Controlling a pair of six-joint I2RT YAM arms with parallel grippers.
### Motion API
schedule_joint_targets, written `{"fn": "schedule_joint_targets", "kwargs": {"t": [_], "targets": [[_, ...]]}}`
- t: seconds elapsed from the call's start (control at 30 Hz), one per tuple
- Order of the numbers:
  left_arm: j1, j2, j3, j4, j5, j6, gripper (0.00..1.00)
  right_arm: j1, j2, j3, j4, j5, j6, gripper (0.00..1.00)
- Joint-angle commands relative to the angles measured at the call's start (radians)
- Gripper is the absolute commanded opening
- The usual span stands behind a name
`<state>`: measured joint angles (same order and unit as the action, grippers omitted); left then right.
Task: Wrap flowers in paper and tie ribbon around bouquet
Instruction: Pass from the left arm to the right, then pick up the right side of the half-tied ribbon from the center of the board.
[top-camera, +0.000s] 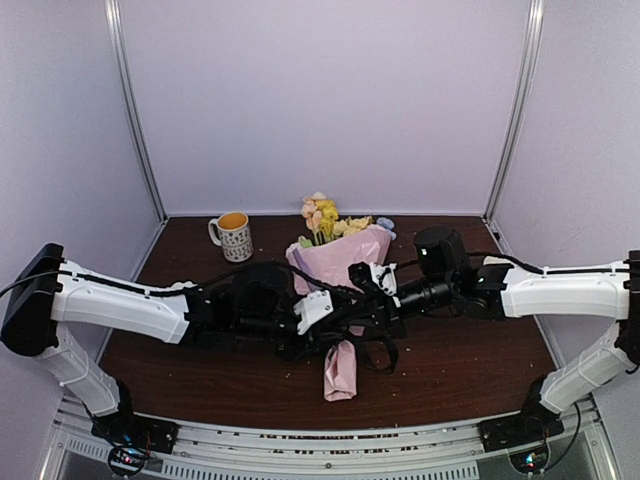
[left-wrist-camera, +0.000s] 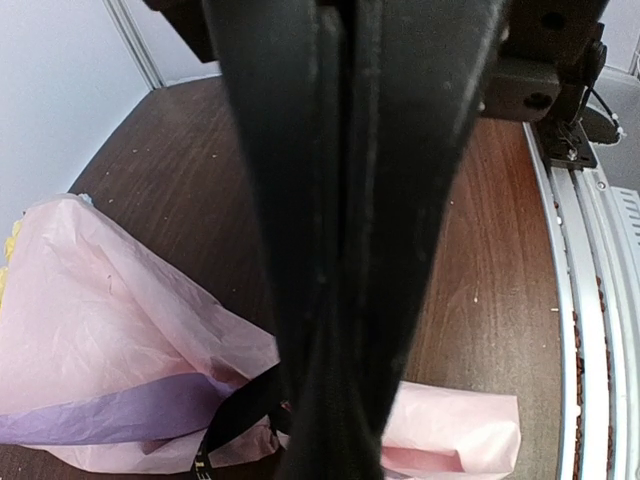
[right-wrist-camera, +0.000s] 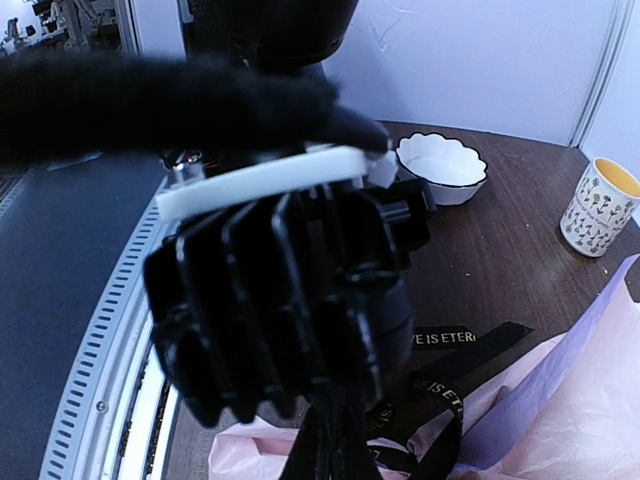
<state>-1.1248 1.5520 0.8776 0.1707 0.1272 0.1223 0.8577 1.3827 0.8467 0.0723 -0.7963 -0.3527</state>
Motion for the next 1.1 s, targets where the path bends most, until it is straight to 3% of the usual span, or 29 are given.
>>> {"fn": "schedule_joint_targets", "kwargs": {"t": [0.0, 0.1, 0.2, 0.4, 0.53, 0.7, 0.87, 0.97, 1.07], "targets": [[0.005, -0.024, 0.037, -0.018, -0.001, 0.008, 0.03, -0.003, -0.033, -0.006, 0.029, 0.016, 0.031, 0.00], [0.006, -0.039, 0.040, -0.057, -0.043, -0.009, 0.48, -0.011, -0.063, -0.035, 0.047, 0.046, 0.044, 0.00], [0.026, -0.069, 0.009, -0.077, 0.003, -0.022, 0.60, -0.014, -0.064, -0.042, 0.034, 0.064, 0.049, 0.00], [0.139, -0.068, -0.035, -0.176, 0.052, -0.131, 0.60, -0.016, -0.054, -0.045, 0.024, 0.092, 0.070, 0.00], [0.240, 0.032, 0.009, -0.236, 0.069, -0.171, 0.53, -0.015, -0.051, -0.053, 0.055, 0.093, 0.080, 0.00], [0.244, 0.179, 0.132, -0.302, 0.053, -0.105, 0.54, -0.016, -0.040, -0.034, 0.025, 0.101, 0.083, 0.00], [0.249, 0.262, 0.163, -0.271, 0.075, -0.113, 0.51, -0.015, -0.045, -0.048, 0.033, 0.104, 0.090, 0.00], [0.249, 0.284, 0.161, -0.257, 0.119, -0.115, 0.44, -0.015, -0.047, -0.050, 0.032, 0.109, 0.087, 0.00], [0.249, 0.305, 0.166, -0.267, 0.141, -0.103, 0.27, -0.016, -0.042, -0.045, 0.031, 0.113, 0.089, 0.00]]}}
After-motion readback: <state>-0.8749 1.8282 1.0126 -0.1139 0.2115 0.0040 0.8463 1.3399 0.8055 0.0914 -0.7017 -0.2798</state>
